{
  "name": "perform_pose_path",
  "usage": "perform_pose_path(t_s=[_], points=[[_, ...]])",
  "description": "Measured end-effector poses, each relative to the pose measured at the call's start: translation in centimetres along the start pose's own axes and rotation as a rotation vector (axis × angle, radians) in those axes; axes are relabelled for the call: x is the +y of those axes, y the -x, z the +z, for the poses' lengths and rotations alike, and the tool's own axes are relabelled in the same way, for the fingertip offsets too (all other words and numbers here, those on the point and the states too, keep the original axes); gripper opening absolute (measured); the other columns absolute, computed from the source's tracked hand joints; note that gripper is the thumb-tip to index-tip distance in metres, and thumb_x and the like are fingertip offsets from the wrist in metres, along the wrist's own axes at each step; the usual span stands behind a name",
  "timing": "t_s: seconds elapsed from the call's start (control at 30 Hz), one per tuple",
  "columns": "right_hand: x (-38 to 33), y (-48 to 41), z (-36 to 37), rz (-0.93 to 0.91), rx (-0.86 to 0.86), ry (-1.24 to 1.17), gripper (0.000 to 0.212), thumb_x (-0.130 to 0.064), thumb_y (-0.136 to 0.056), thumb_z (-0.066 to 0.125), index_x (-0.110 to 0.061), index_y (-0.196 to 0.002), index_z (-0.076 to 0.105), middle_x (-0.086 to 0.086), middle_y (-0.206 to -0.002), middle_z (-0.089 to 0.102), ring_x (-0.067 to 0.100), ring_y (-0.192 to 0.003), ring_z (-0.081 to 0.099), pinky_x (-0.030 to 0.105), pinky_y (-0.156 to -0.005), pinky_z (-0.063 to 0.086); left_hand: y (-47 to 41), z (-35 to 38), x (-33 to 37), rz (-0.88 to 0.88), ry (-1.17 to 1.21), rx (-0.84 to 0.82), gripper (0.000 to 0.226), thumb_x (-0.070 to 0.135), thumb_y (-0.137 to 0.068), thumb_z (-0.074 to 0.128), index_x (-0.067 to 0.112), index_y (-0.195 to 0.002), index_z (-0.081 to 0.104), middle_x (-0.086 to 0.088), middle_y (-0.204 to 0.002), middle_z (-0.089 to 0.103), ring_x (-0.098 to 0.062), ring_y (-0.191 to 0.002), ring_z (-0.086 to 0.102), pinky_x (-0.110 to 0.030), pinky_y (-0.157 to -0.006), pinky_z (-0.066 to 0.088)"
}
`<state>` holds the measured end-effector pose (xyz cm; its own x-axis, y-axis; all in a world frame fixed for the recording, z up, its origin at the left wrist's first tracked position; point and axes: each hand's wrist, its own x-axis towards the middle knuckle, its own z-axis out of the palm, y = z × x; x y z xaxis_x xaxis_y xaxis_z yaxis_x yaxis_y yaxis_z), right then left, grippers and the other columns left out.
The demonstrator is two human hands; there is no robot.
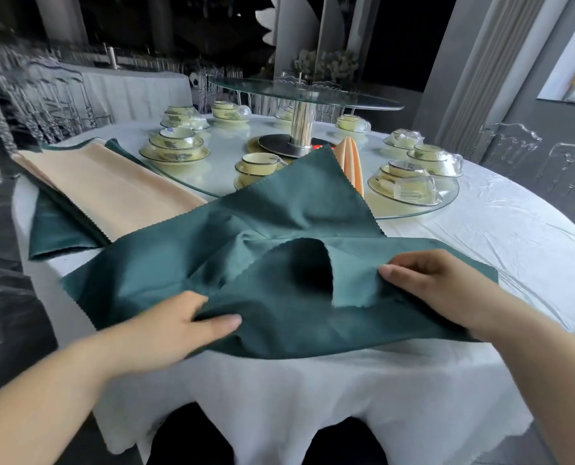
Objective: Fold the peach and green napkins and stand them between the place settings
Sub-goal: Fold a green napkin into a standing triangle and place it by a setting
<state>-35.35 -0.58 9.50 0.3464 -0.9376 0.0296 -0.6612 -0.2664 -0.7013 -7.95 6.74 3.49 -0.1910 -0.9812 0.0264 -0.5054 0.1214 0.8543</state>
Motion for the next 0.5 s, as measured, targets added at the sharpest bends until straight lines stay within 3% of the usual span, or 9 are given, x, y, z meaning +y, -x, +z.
perform_pose_path(t_s=[0.07,0.13,0.23,0.33,0.43,0.5], points=[[-0.2,-0.9,-0.7,0.093,-0.092,-0.08,0.027,-0.03,-0.086,0.056,-0.012,-0.07,0.066,-0.004,-0.06,0.059,0.006,-0.055,0.05,0.019,-0.058,0.039,-0.8,-2.0,0.6,-0.149,0.09,-0.143,0.028,0.027,-0.088,0.056,0.025,-0.066,0.073,0.01,-0.072,0.072,0.003,-0.066,0.065,-0.01,-0.059,0.045],[0.1,-2.5,-0.8,0.16,-0.132,-0.159,0.024,-0.029,-0.087,0.057,-0.015,-0.07,0.067,-0.004,-0.064,0.065,0.008,-0.056,0.057,0.02,-0.057,0.046,-1.9,-3.2,1.2,-0.223,0.09,-0.168,0.032,0.023,-0.087,0.056,0.021,-0.06,0.072,0.004,-0.069,0.072,-0.002,-0.061,0.065,-0.011,-0.054,0.044],[1.1,-5.9,0.2,0.222,-0.049,-0.234,0.017,-0.034,-0.086,0.057,-0.019,-0.083,0.066,-0.001,-0.084,0.068,0.011,-0.072,0.062,0.02,-0.07,0.05,-5.3,-4.1,0.8,-0.277,-0.163,-0.014,0.026,0.029,-0.085,0.062,0.016,-0.062,0.062,0.006,-0.066,0.066,-0.002,-0.057,0.058,-0.014,-0.052,0.04],[2.1,-8.9,1.1,0.166,-0.04,-0.229,0.026,-0.038,-0.082,0.061,-0.024,-0.104,0.059,0.001,-0.111,0.061,0.012,-0.092,0.057,0.024,-0.087,0.042,-8.7,-4.5,0.2,-0.265,-0.437,0.13,0.023,0.031,-0.086,0.059,0.015,-0.07,0.057,0.004,-0.071,0.059,-0.01,-0.068,0.054,-0.021,-0.056,0.036],[2.5,-11.2,1.6,0.089,-0.107,0.016,0.048,-0.029,-0.078,0.069,-0.024,-0.121,0.048,-0.002,-0.113,0.05,0.013,-0.101,0.051,0.019,-0.085,0.035,-11.1,-4.4,0.0,-0.223,-0.629,0.265,0.017,0.035,-0.089,0.052,0.021,-0.088,0.06,0.005,-0.088,0.061,-0.017,-0.091,0.057,-0.028,-0.069,0.04],[2.7,-12.6,2.2,0.021,-0.013,0.284,0.049,-0.026,-0.079,0.068,-0.018,-0.123,0.046,-0.002,-0.112,0.05,0.016,-0.107,0.049,0.021,-0.083,0.036,-12.4,-4.3,-0.5,-0.181,-0.69,0.346,0.018,0.037,-0.091,0.048,0.027,-0.103,0.058,0.008,-0.101,0.061,-0.017,-0.102,0.054,-0.027,-0.071,0.038]])
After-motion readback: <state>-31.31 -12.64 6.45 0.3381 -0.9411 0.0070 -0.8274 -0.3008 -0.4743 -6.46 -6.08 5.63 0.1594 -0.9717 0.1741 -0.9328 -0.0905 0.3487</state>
